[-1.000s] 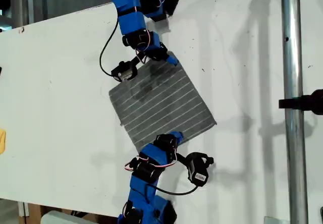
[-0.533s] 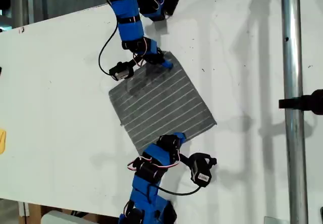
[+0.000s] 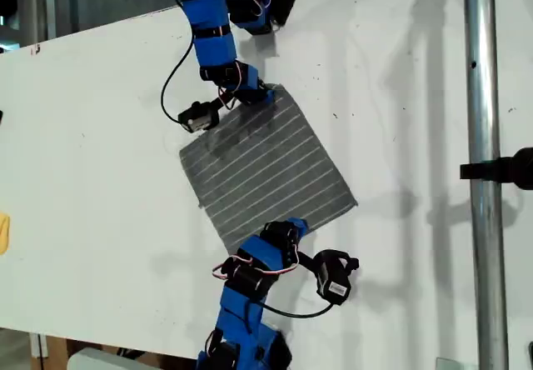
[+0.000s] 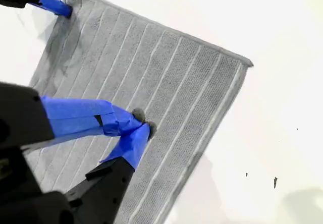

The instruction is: Grasp corners of a towel and fold twice.

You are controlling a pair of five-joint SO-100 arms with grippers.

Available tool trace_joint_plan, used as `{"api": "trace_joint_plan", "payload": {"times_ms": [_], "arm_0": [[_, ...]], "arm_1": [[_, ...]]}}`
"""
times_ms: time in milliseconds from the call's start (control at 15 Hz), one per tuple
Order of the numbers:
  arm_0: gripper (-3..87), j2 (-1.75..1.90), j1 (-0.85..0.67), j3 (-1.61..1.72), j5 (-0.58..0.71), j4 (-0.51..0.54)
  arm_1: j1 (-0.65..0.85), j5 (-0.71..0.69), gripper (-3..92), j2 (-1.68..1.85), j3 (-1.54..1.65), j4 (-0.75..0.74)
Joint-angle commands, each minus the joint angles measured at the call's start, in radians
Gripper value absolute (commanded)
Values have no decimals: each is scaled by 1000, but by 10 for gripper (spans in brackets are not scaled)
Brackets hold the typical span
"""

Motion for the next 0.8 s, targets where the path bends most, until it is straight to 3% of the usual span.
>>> {"api": "trace_joint_plan", "payload": {"times_ms": [0, 200, 600, 733], "arm_0": [[-29, 8, 11, -81, -17, 5], [-29, 2, 8, -86, -5, -3], [-29, 0, 18, -83, -11, 8], [-29, -2, 20, -80, -9, 9]], "arm_1": [[-29, 23, 252, 143, -80, 143], [-44, 48, 274, 291, -129, 273], [-6, 80, 303, -206, -89, 71], [0, 72, 284, -245, -132, 78]]}}
